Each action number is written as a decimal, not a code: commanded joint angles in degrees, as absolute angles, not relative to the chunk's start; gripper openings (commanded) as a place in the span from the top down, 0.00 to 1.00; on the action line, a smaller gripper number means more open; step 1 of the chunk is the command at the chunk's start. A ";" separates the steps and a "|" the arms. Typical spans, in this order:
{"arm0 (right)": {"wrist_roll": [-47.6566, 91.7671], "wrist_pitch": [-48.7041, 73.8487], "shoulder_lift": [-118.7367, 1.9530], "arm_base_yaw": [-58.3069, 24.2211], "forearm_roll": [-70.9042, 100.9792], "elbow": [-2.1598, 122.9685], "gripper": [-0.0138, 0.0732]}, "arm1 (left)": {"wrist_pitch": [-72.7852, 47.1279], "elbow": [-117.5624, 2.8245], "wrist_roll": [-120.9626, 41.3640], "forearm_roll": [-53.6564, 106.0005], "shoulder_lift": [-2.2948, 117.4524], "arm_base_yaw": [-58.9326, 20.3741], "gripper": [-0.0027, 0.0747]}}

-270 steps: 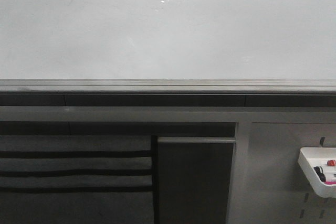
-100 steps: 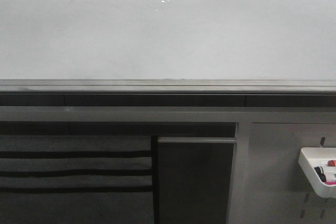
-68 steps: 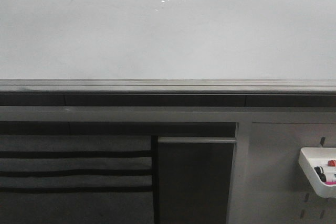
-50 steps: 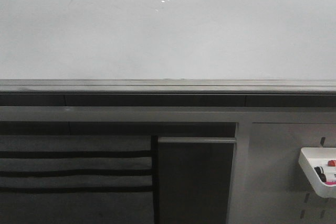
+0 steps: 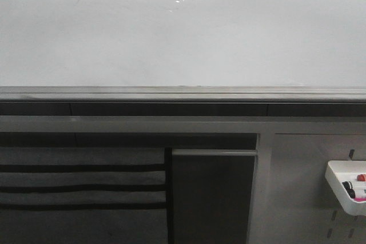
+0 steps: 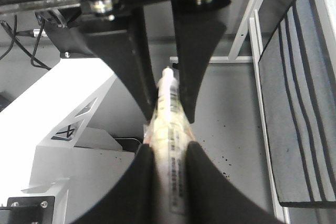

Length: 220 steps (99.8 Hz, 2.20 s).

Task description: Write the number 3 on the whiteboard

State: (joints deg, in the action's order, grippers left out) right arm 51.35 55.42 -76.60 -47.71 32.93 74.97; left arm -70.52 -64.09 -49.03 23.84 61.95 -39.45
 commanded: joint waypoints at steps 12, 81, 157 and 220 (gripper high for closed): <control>51.78 54.80 -75.33 -48.36 36.85 77.03 0.86 | -64.25 -66.00 -48.08 24.91 61.25 -39.87 0.49; 41.09 62.14 -69.75 -33.22 26.57 77.03 0.86 | -63.58 -66.00 -47.52 25.19 61.39 -39.87 0.46; 19.98 37.41 -55.37 -20.98 20.00 54.54 0.86 | -56.85 -61.67 -41.79 26.43 54.12 -39.87 0.46; 23.03 45.93 -78.26 -21.09 23.09 75.72 0.86 | -43.10 -53.17 -40.28 26.33 47.45 -39.87 0.46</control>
